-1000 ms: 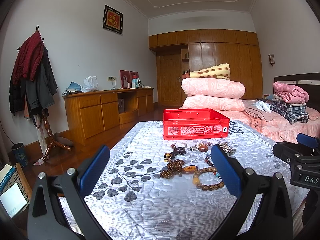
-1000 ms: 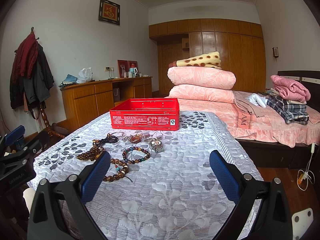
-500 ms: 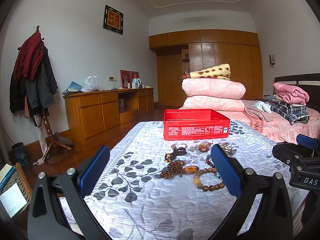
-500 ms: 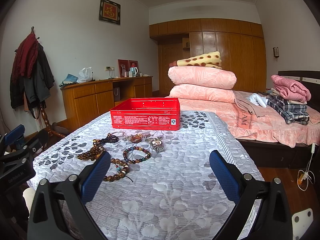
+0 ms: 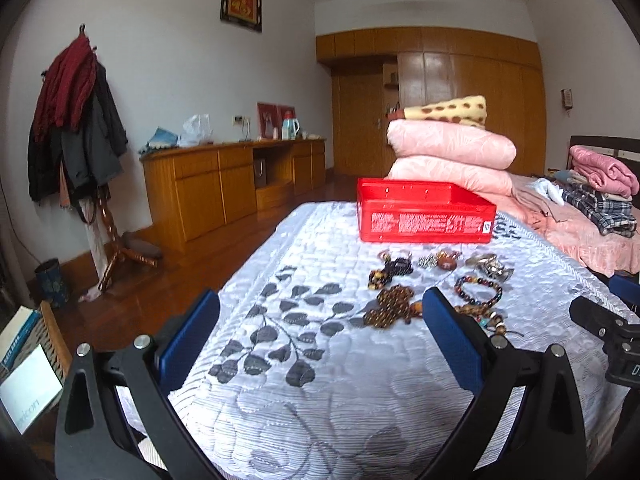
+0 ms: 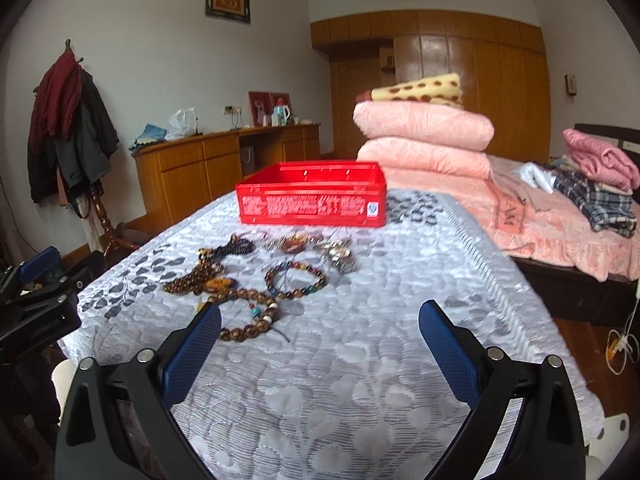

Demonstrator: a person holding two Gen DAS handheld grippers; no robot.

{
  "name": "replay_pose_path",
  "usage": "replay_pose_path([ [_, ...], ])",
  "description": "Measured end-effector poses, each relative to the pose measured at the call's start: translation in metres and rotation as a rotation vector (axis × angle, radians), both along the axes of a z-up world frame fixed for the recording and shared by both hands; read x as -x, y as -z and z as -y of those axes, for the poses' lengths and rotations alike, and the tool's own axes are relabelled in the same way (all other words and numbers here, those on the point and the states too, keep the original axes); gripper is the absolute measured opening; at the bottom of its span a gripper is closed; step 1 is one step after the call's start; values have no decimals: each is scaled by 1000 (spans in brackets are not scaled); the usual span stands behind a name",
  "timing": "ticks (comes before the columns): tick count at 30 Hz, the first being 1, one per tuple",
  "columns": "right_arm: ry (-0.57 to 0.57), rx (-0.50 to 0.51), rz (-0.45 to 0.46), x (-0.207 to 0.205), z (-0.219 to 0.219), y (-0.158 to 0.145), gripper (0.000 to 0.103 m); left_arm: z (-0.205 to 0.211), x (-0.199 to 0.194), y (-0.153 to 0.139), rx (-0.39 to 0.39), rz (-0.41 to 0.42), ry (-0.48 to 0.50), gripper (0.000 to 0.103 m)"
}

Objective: Organize jewelry
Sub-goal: 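Grasp brown bead strand with left tool while right tool grasps wooden bead bracelet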

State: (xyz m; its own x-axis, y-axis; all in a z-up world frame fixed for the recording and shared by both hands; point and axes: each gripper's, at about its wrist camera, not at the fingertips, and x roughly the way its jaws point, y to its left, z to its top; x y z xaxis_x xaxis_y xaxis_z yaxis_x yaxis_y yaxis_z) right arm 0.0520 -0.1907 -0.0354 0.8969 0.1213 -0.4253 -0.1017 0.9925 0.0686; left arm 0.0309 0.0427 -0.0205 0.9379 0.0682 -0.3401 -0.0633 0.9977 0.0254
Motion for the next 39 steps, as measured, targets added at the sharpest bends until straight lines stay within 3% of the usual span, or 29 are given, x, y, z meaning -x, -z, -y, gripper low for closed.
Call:
replay_pose_path([
  [7,-35,-21,-100,-24,-14,10,95,0,-10,10,-5,-52,22,98],
  [14,-68,-104,-273,-63,-18,28,57,0,-20,14,6,-83,35,98],
  [17,-80,-125,-317,-72,-22,34,50,0,-25,15,15,-93,43,98],
  [21,-97,-99,-326,-79,-31,34,39,1,-30,17,28,-99,54,98],
  [26,-108,-78,-351,-88,-42,34,36,4,-36,17,31,-106,64,98],
  [32,-95,-25,-336,-92,-46,35,14,1,-47,15,52,-128,59,98],
  [39,-65,-50,-333,-88,-23,28,14,13,-70,12,63,-175,85,98],
])
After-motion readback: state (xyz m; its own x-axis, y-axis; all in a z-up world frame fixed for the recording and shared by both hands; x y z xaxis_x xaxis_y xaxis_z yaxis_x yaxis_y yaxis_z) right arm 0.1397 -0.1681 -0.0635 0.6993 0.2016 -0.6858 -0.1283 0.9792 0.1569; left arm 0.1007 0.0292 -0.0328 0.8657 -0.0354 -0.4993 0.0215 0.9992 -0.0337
